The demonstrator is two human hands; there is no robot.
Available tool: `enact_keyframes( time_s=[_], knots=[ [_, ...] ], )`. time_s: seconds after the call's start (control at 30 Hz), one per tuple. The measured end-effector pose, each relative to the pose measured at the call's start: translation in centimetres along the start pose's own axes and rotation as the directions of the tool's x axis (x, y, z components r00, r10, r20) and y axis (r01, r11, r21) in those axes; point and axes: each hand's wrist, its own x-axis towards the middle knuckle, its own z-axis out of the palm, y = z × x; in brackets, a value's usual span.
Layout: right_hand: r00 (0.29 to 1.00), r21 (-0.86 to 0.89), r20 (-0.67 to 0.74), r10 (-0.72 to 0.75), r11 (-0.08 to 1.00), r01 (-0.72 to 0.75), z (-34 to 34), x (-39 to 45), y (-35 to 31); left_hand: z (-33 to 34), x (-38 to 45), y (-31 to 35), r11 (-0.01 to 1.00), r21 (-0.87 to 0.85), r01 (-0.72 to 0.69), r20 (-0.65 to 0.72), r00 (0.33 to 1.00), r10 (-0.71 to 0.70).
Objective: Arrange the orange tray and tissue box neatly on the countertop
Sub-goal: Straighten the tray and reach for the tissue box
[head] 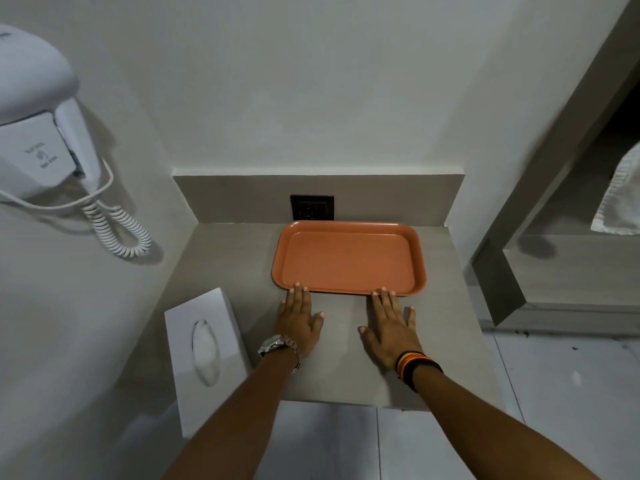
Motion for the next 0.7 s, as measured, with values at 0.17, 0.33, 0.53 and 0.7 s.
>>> enact_keyframes(
  time_s=[0.17,0.33,0.53,0.7],
  knots=[
    [1.0,0.028,0.022,0.001,1.0,-0.002,-0.5,0.7,-0.1,-0.6,0.9,-0.8,1.0,0.017,-0.025,0.018,1.0,0.025],
    [1.0,0.061,-0.017,-0.01,0.998,0.011,-1.3,0.1,-2.0,-1.8,-0.4,-1.7,1.0,-0.011,0.02,0.0,1.0,-0.02],
    [0.973,0.064,-0.008,-0.232,0.971,0.232,-1.9,0.8,-9.4,-5.9,-4.5,-4.9,0.981,-0.088,0.171,-0.206,0.961,-0.185],
    [0.924,0.162,0.051,-0.379,0.916,0.367,-0.5,0.7,-16.6,-7.2,-9.5,-9.2,0.908,-0.238,0.345,-0.277,0.872,-0.404]
  ],
)
